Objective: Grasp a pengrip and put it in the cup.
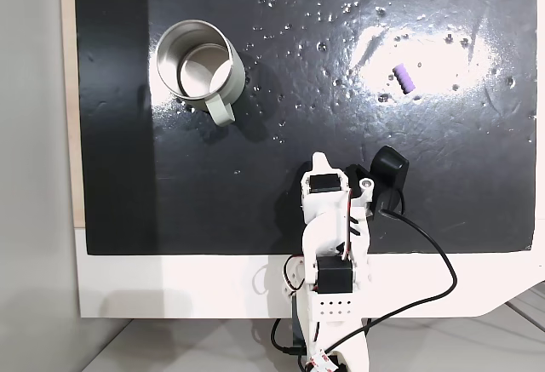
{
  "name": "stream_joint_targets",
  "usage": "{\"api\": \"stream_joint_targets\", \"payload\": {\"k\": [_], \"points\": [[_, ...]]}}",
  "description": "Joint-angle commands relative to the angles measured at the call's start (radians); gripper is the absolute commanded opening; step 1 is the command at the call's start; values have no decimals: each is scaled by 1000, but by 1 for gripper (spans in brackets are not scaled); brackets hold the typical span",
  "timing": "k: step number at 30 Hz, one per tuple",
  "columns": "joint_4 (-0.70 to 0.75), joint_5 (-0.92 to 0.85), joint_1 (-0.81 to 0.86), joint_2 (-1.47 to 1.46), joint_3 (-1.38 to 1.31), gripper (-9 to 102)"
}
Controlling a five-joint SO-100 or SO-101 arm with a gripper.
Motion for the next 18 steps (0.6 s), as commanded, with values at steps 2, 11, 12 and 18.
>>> {"api": "stream_joint_targets", "payload": {"k": [2, 11, 12, 18], "points": [[-21, -15, 0, 12, -6, 0], [-23, -18, 0, 12, -6, 0], [-37, -21, 0, 12, -3, 0], [-43, -57, 98, 11, -101, 0]]}}
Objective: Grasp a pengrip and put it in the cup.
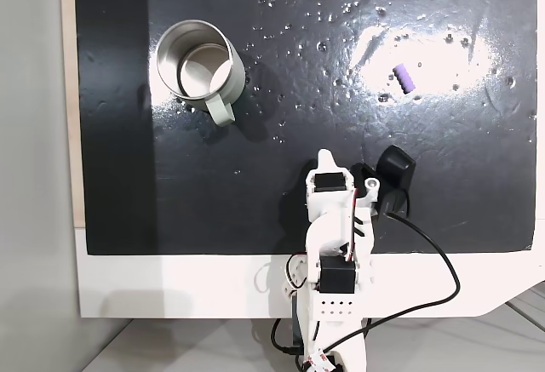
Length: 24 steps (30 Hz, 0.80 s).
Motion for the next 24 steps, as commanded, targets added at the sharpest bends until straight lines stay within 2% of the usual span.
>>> {"api": "stream_joint_targets", "payload": {"k": [1, 6, 18, 24], "points": [[-15, -29, 40, 0, -109, 0], [-114, -17, 67, -206, -196, 0], [-272, 109, 35, -865, -618, 0], [-275, 195, 83, -1210, -881, 1]]}}
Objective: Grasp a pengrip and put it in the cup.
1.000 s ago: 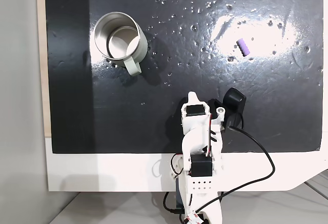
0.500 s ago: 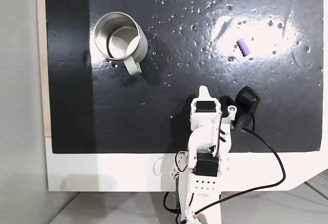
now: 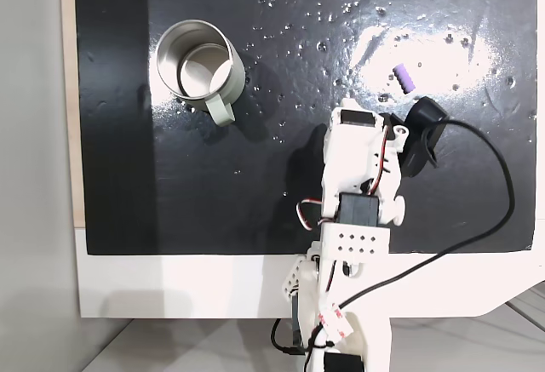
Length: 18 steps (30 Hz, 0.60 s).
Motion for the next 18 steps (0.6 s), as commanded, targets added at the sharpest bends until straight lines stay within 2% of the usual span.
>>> {"api": "stream_joint_targets", "payload": {"k": [1, 7, 18], "points": [[-9, 54, 38, -176, -216, 1], [44, 132, 120, -350, -368, 1], [101, 138, 262, -630, -612, 4]]}}
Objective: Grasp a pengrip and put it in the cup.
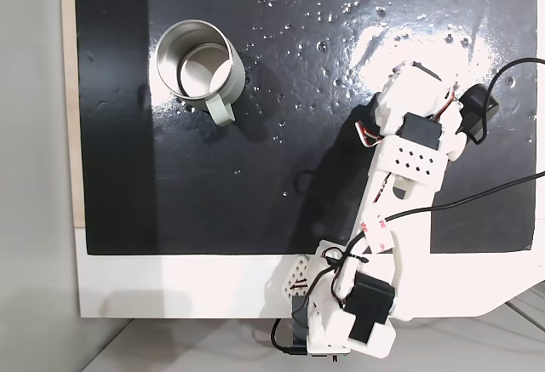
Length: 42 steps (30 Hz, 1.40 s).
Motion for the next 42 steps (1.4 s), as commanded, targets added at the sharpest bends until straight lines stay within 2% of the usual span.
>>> {"api": "stream_joint_targets", "payload": {"k": [1, 6, 11, 29, 42], "points": [[34, 5, 38, -77, -163, 5], [92, -17, 44, -170, -276, 8], [95, -25, 58, -189, -288, 19], [86, 12, 14, -298, -288, 21], [67, 17, 63, -368, -249, 18]]}}
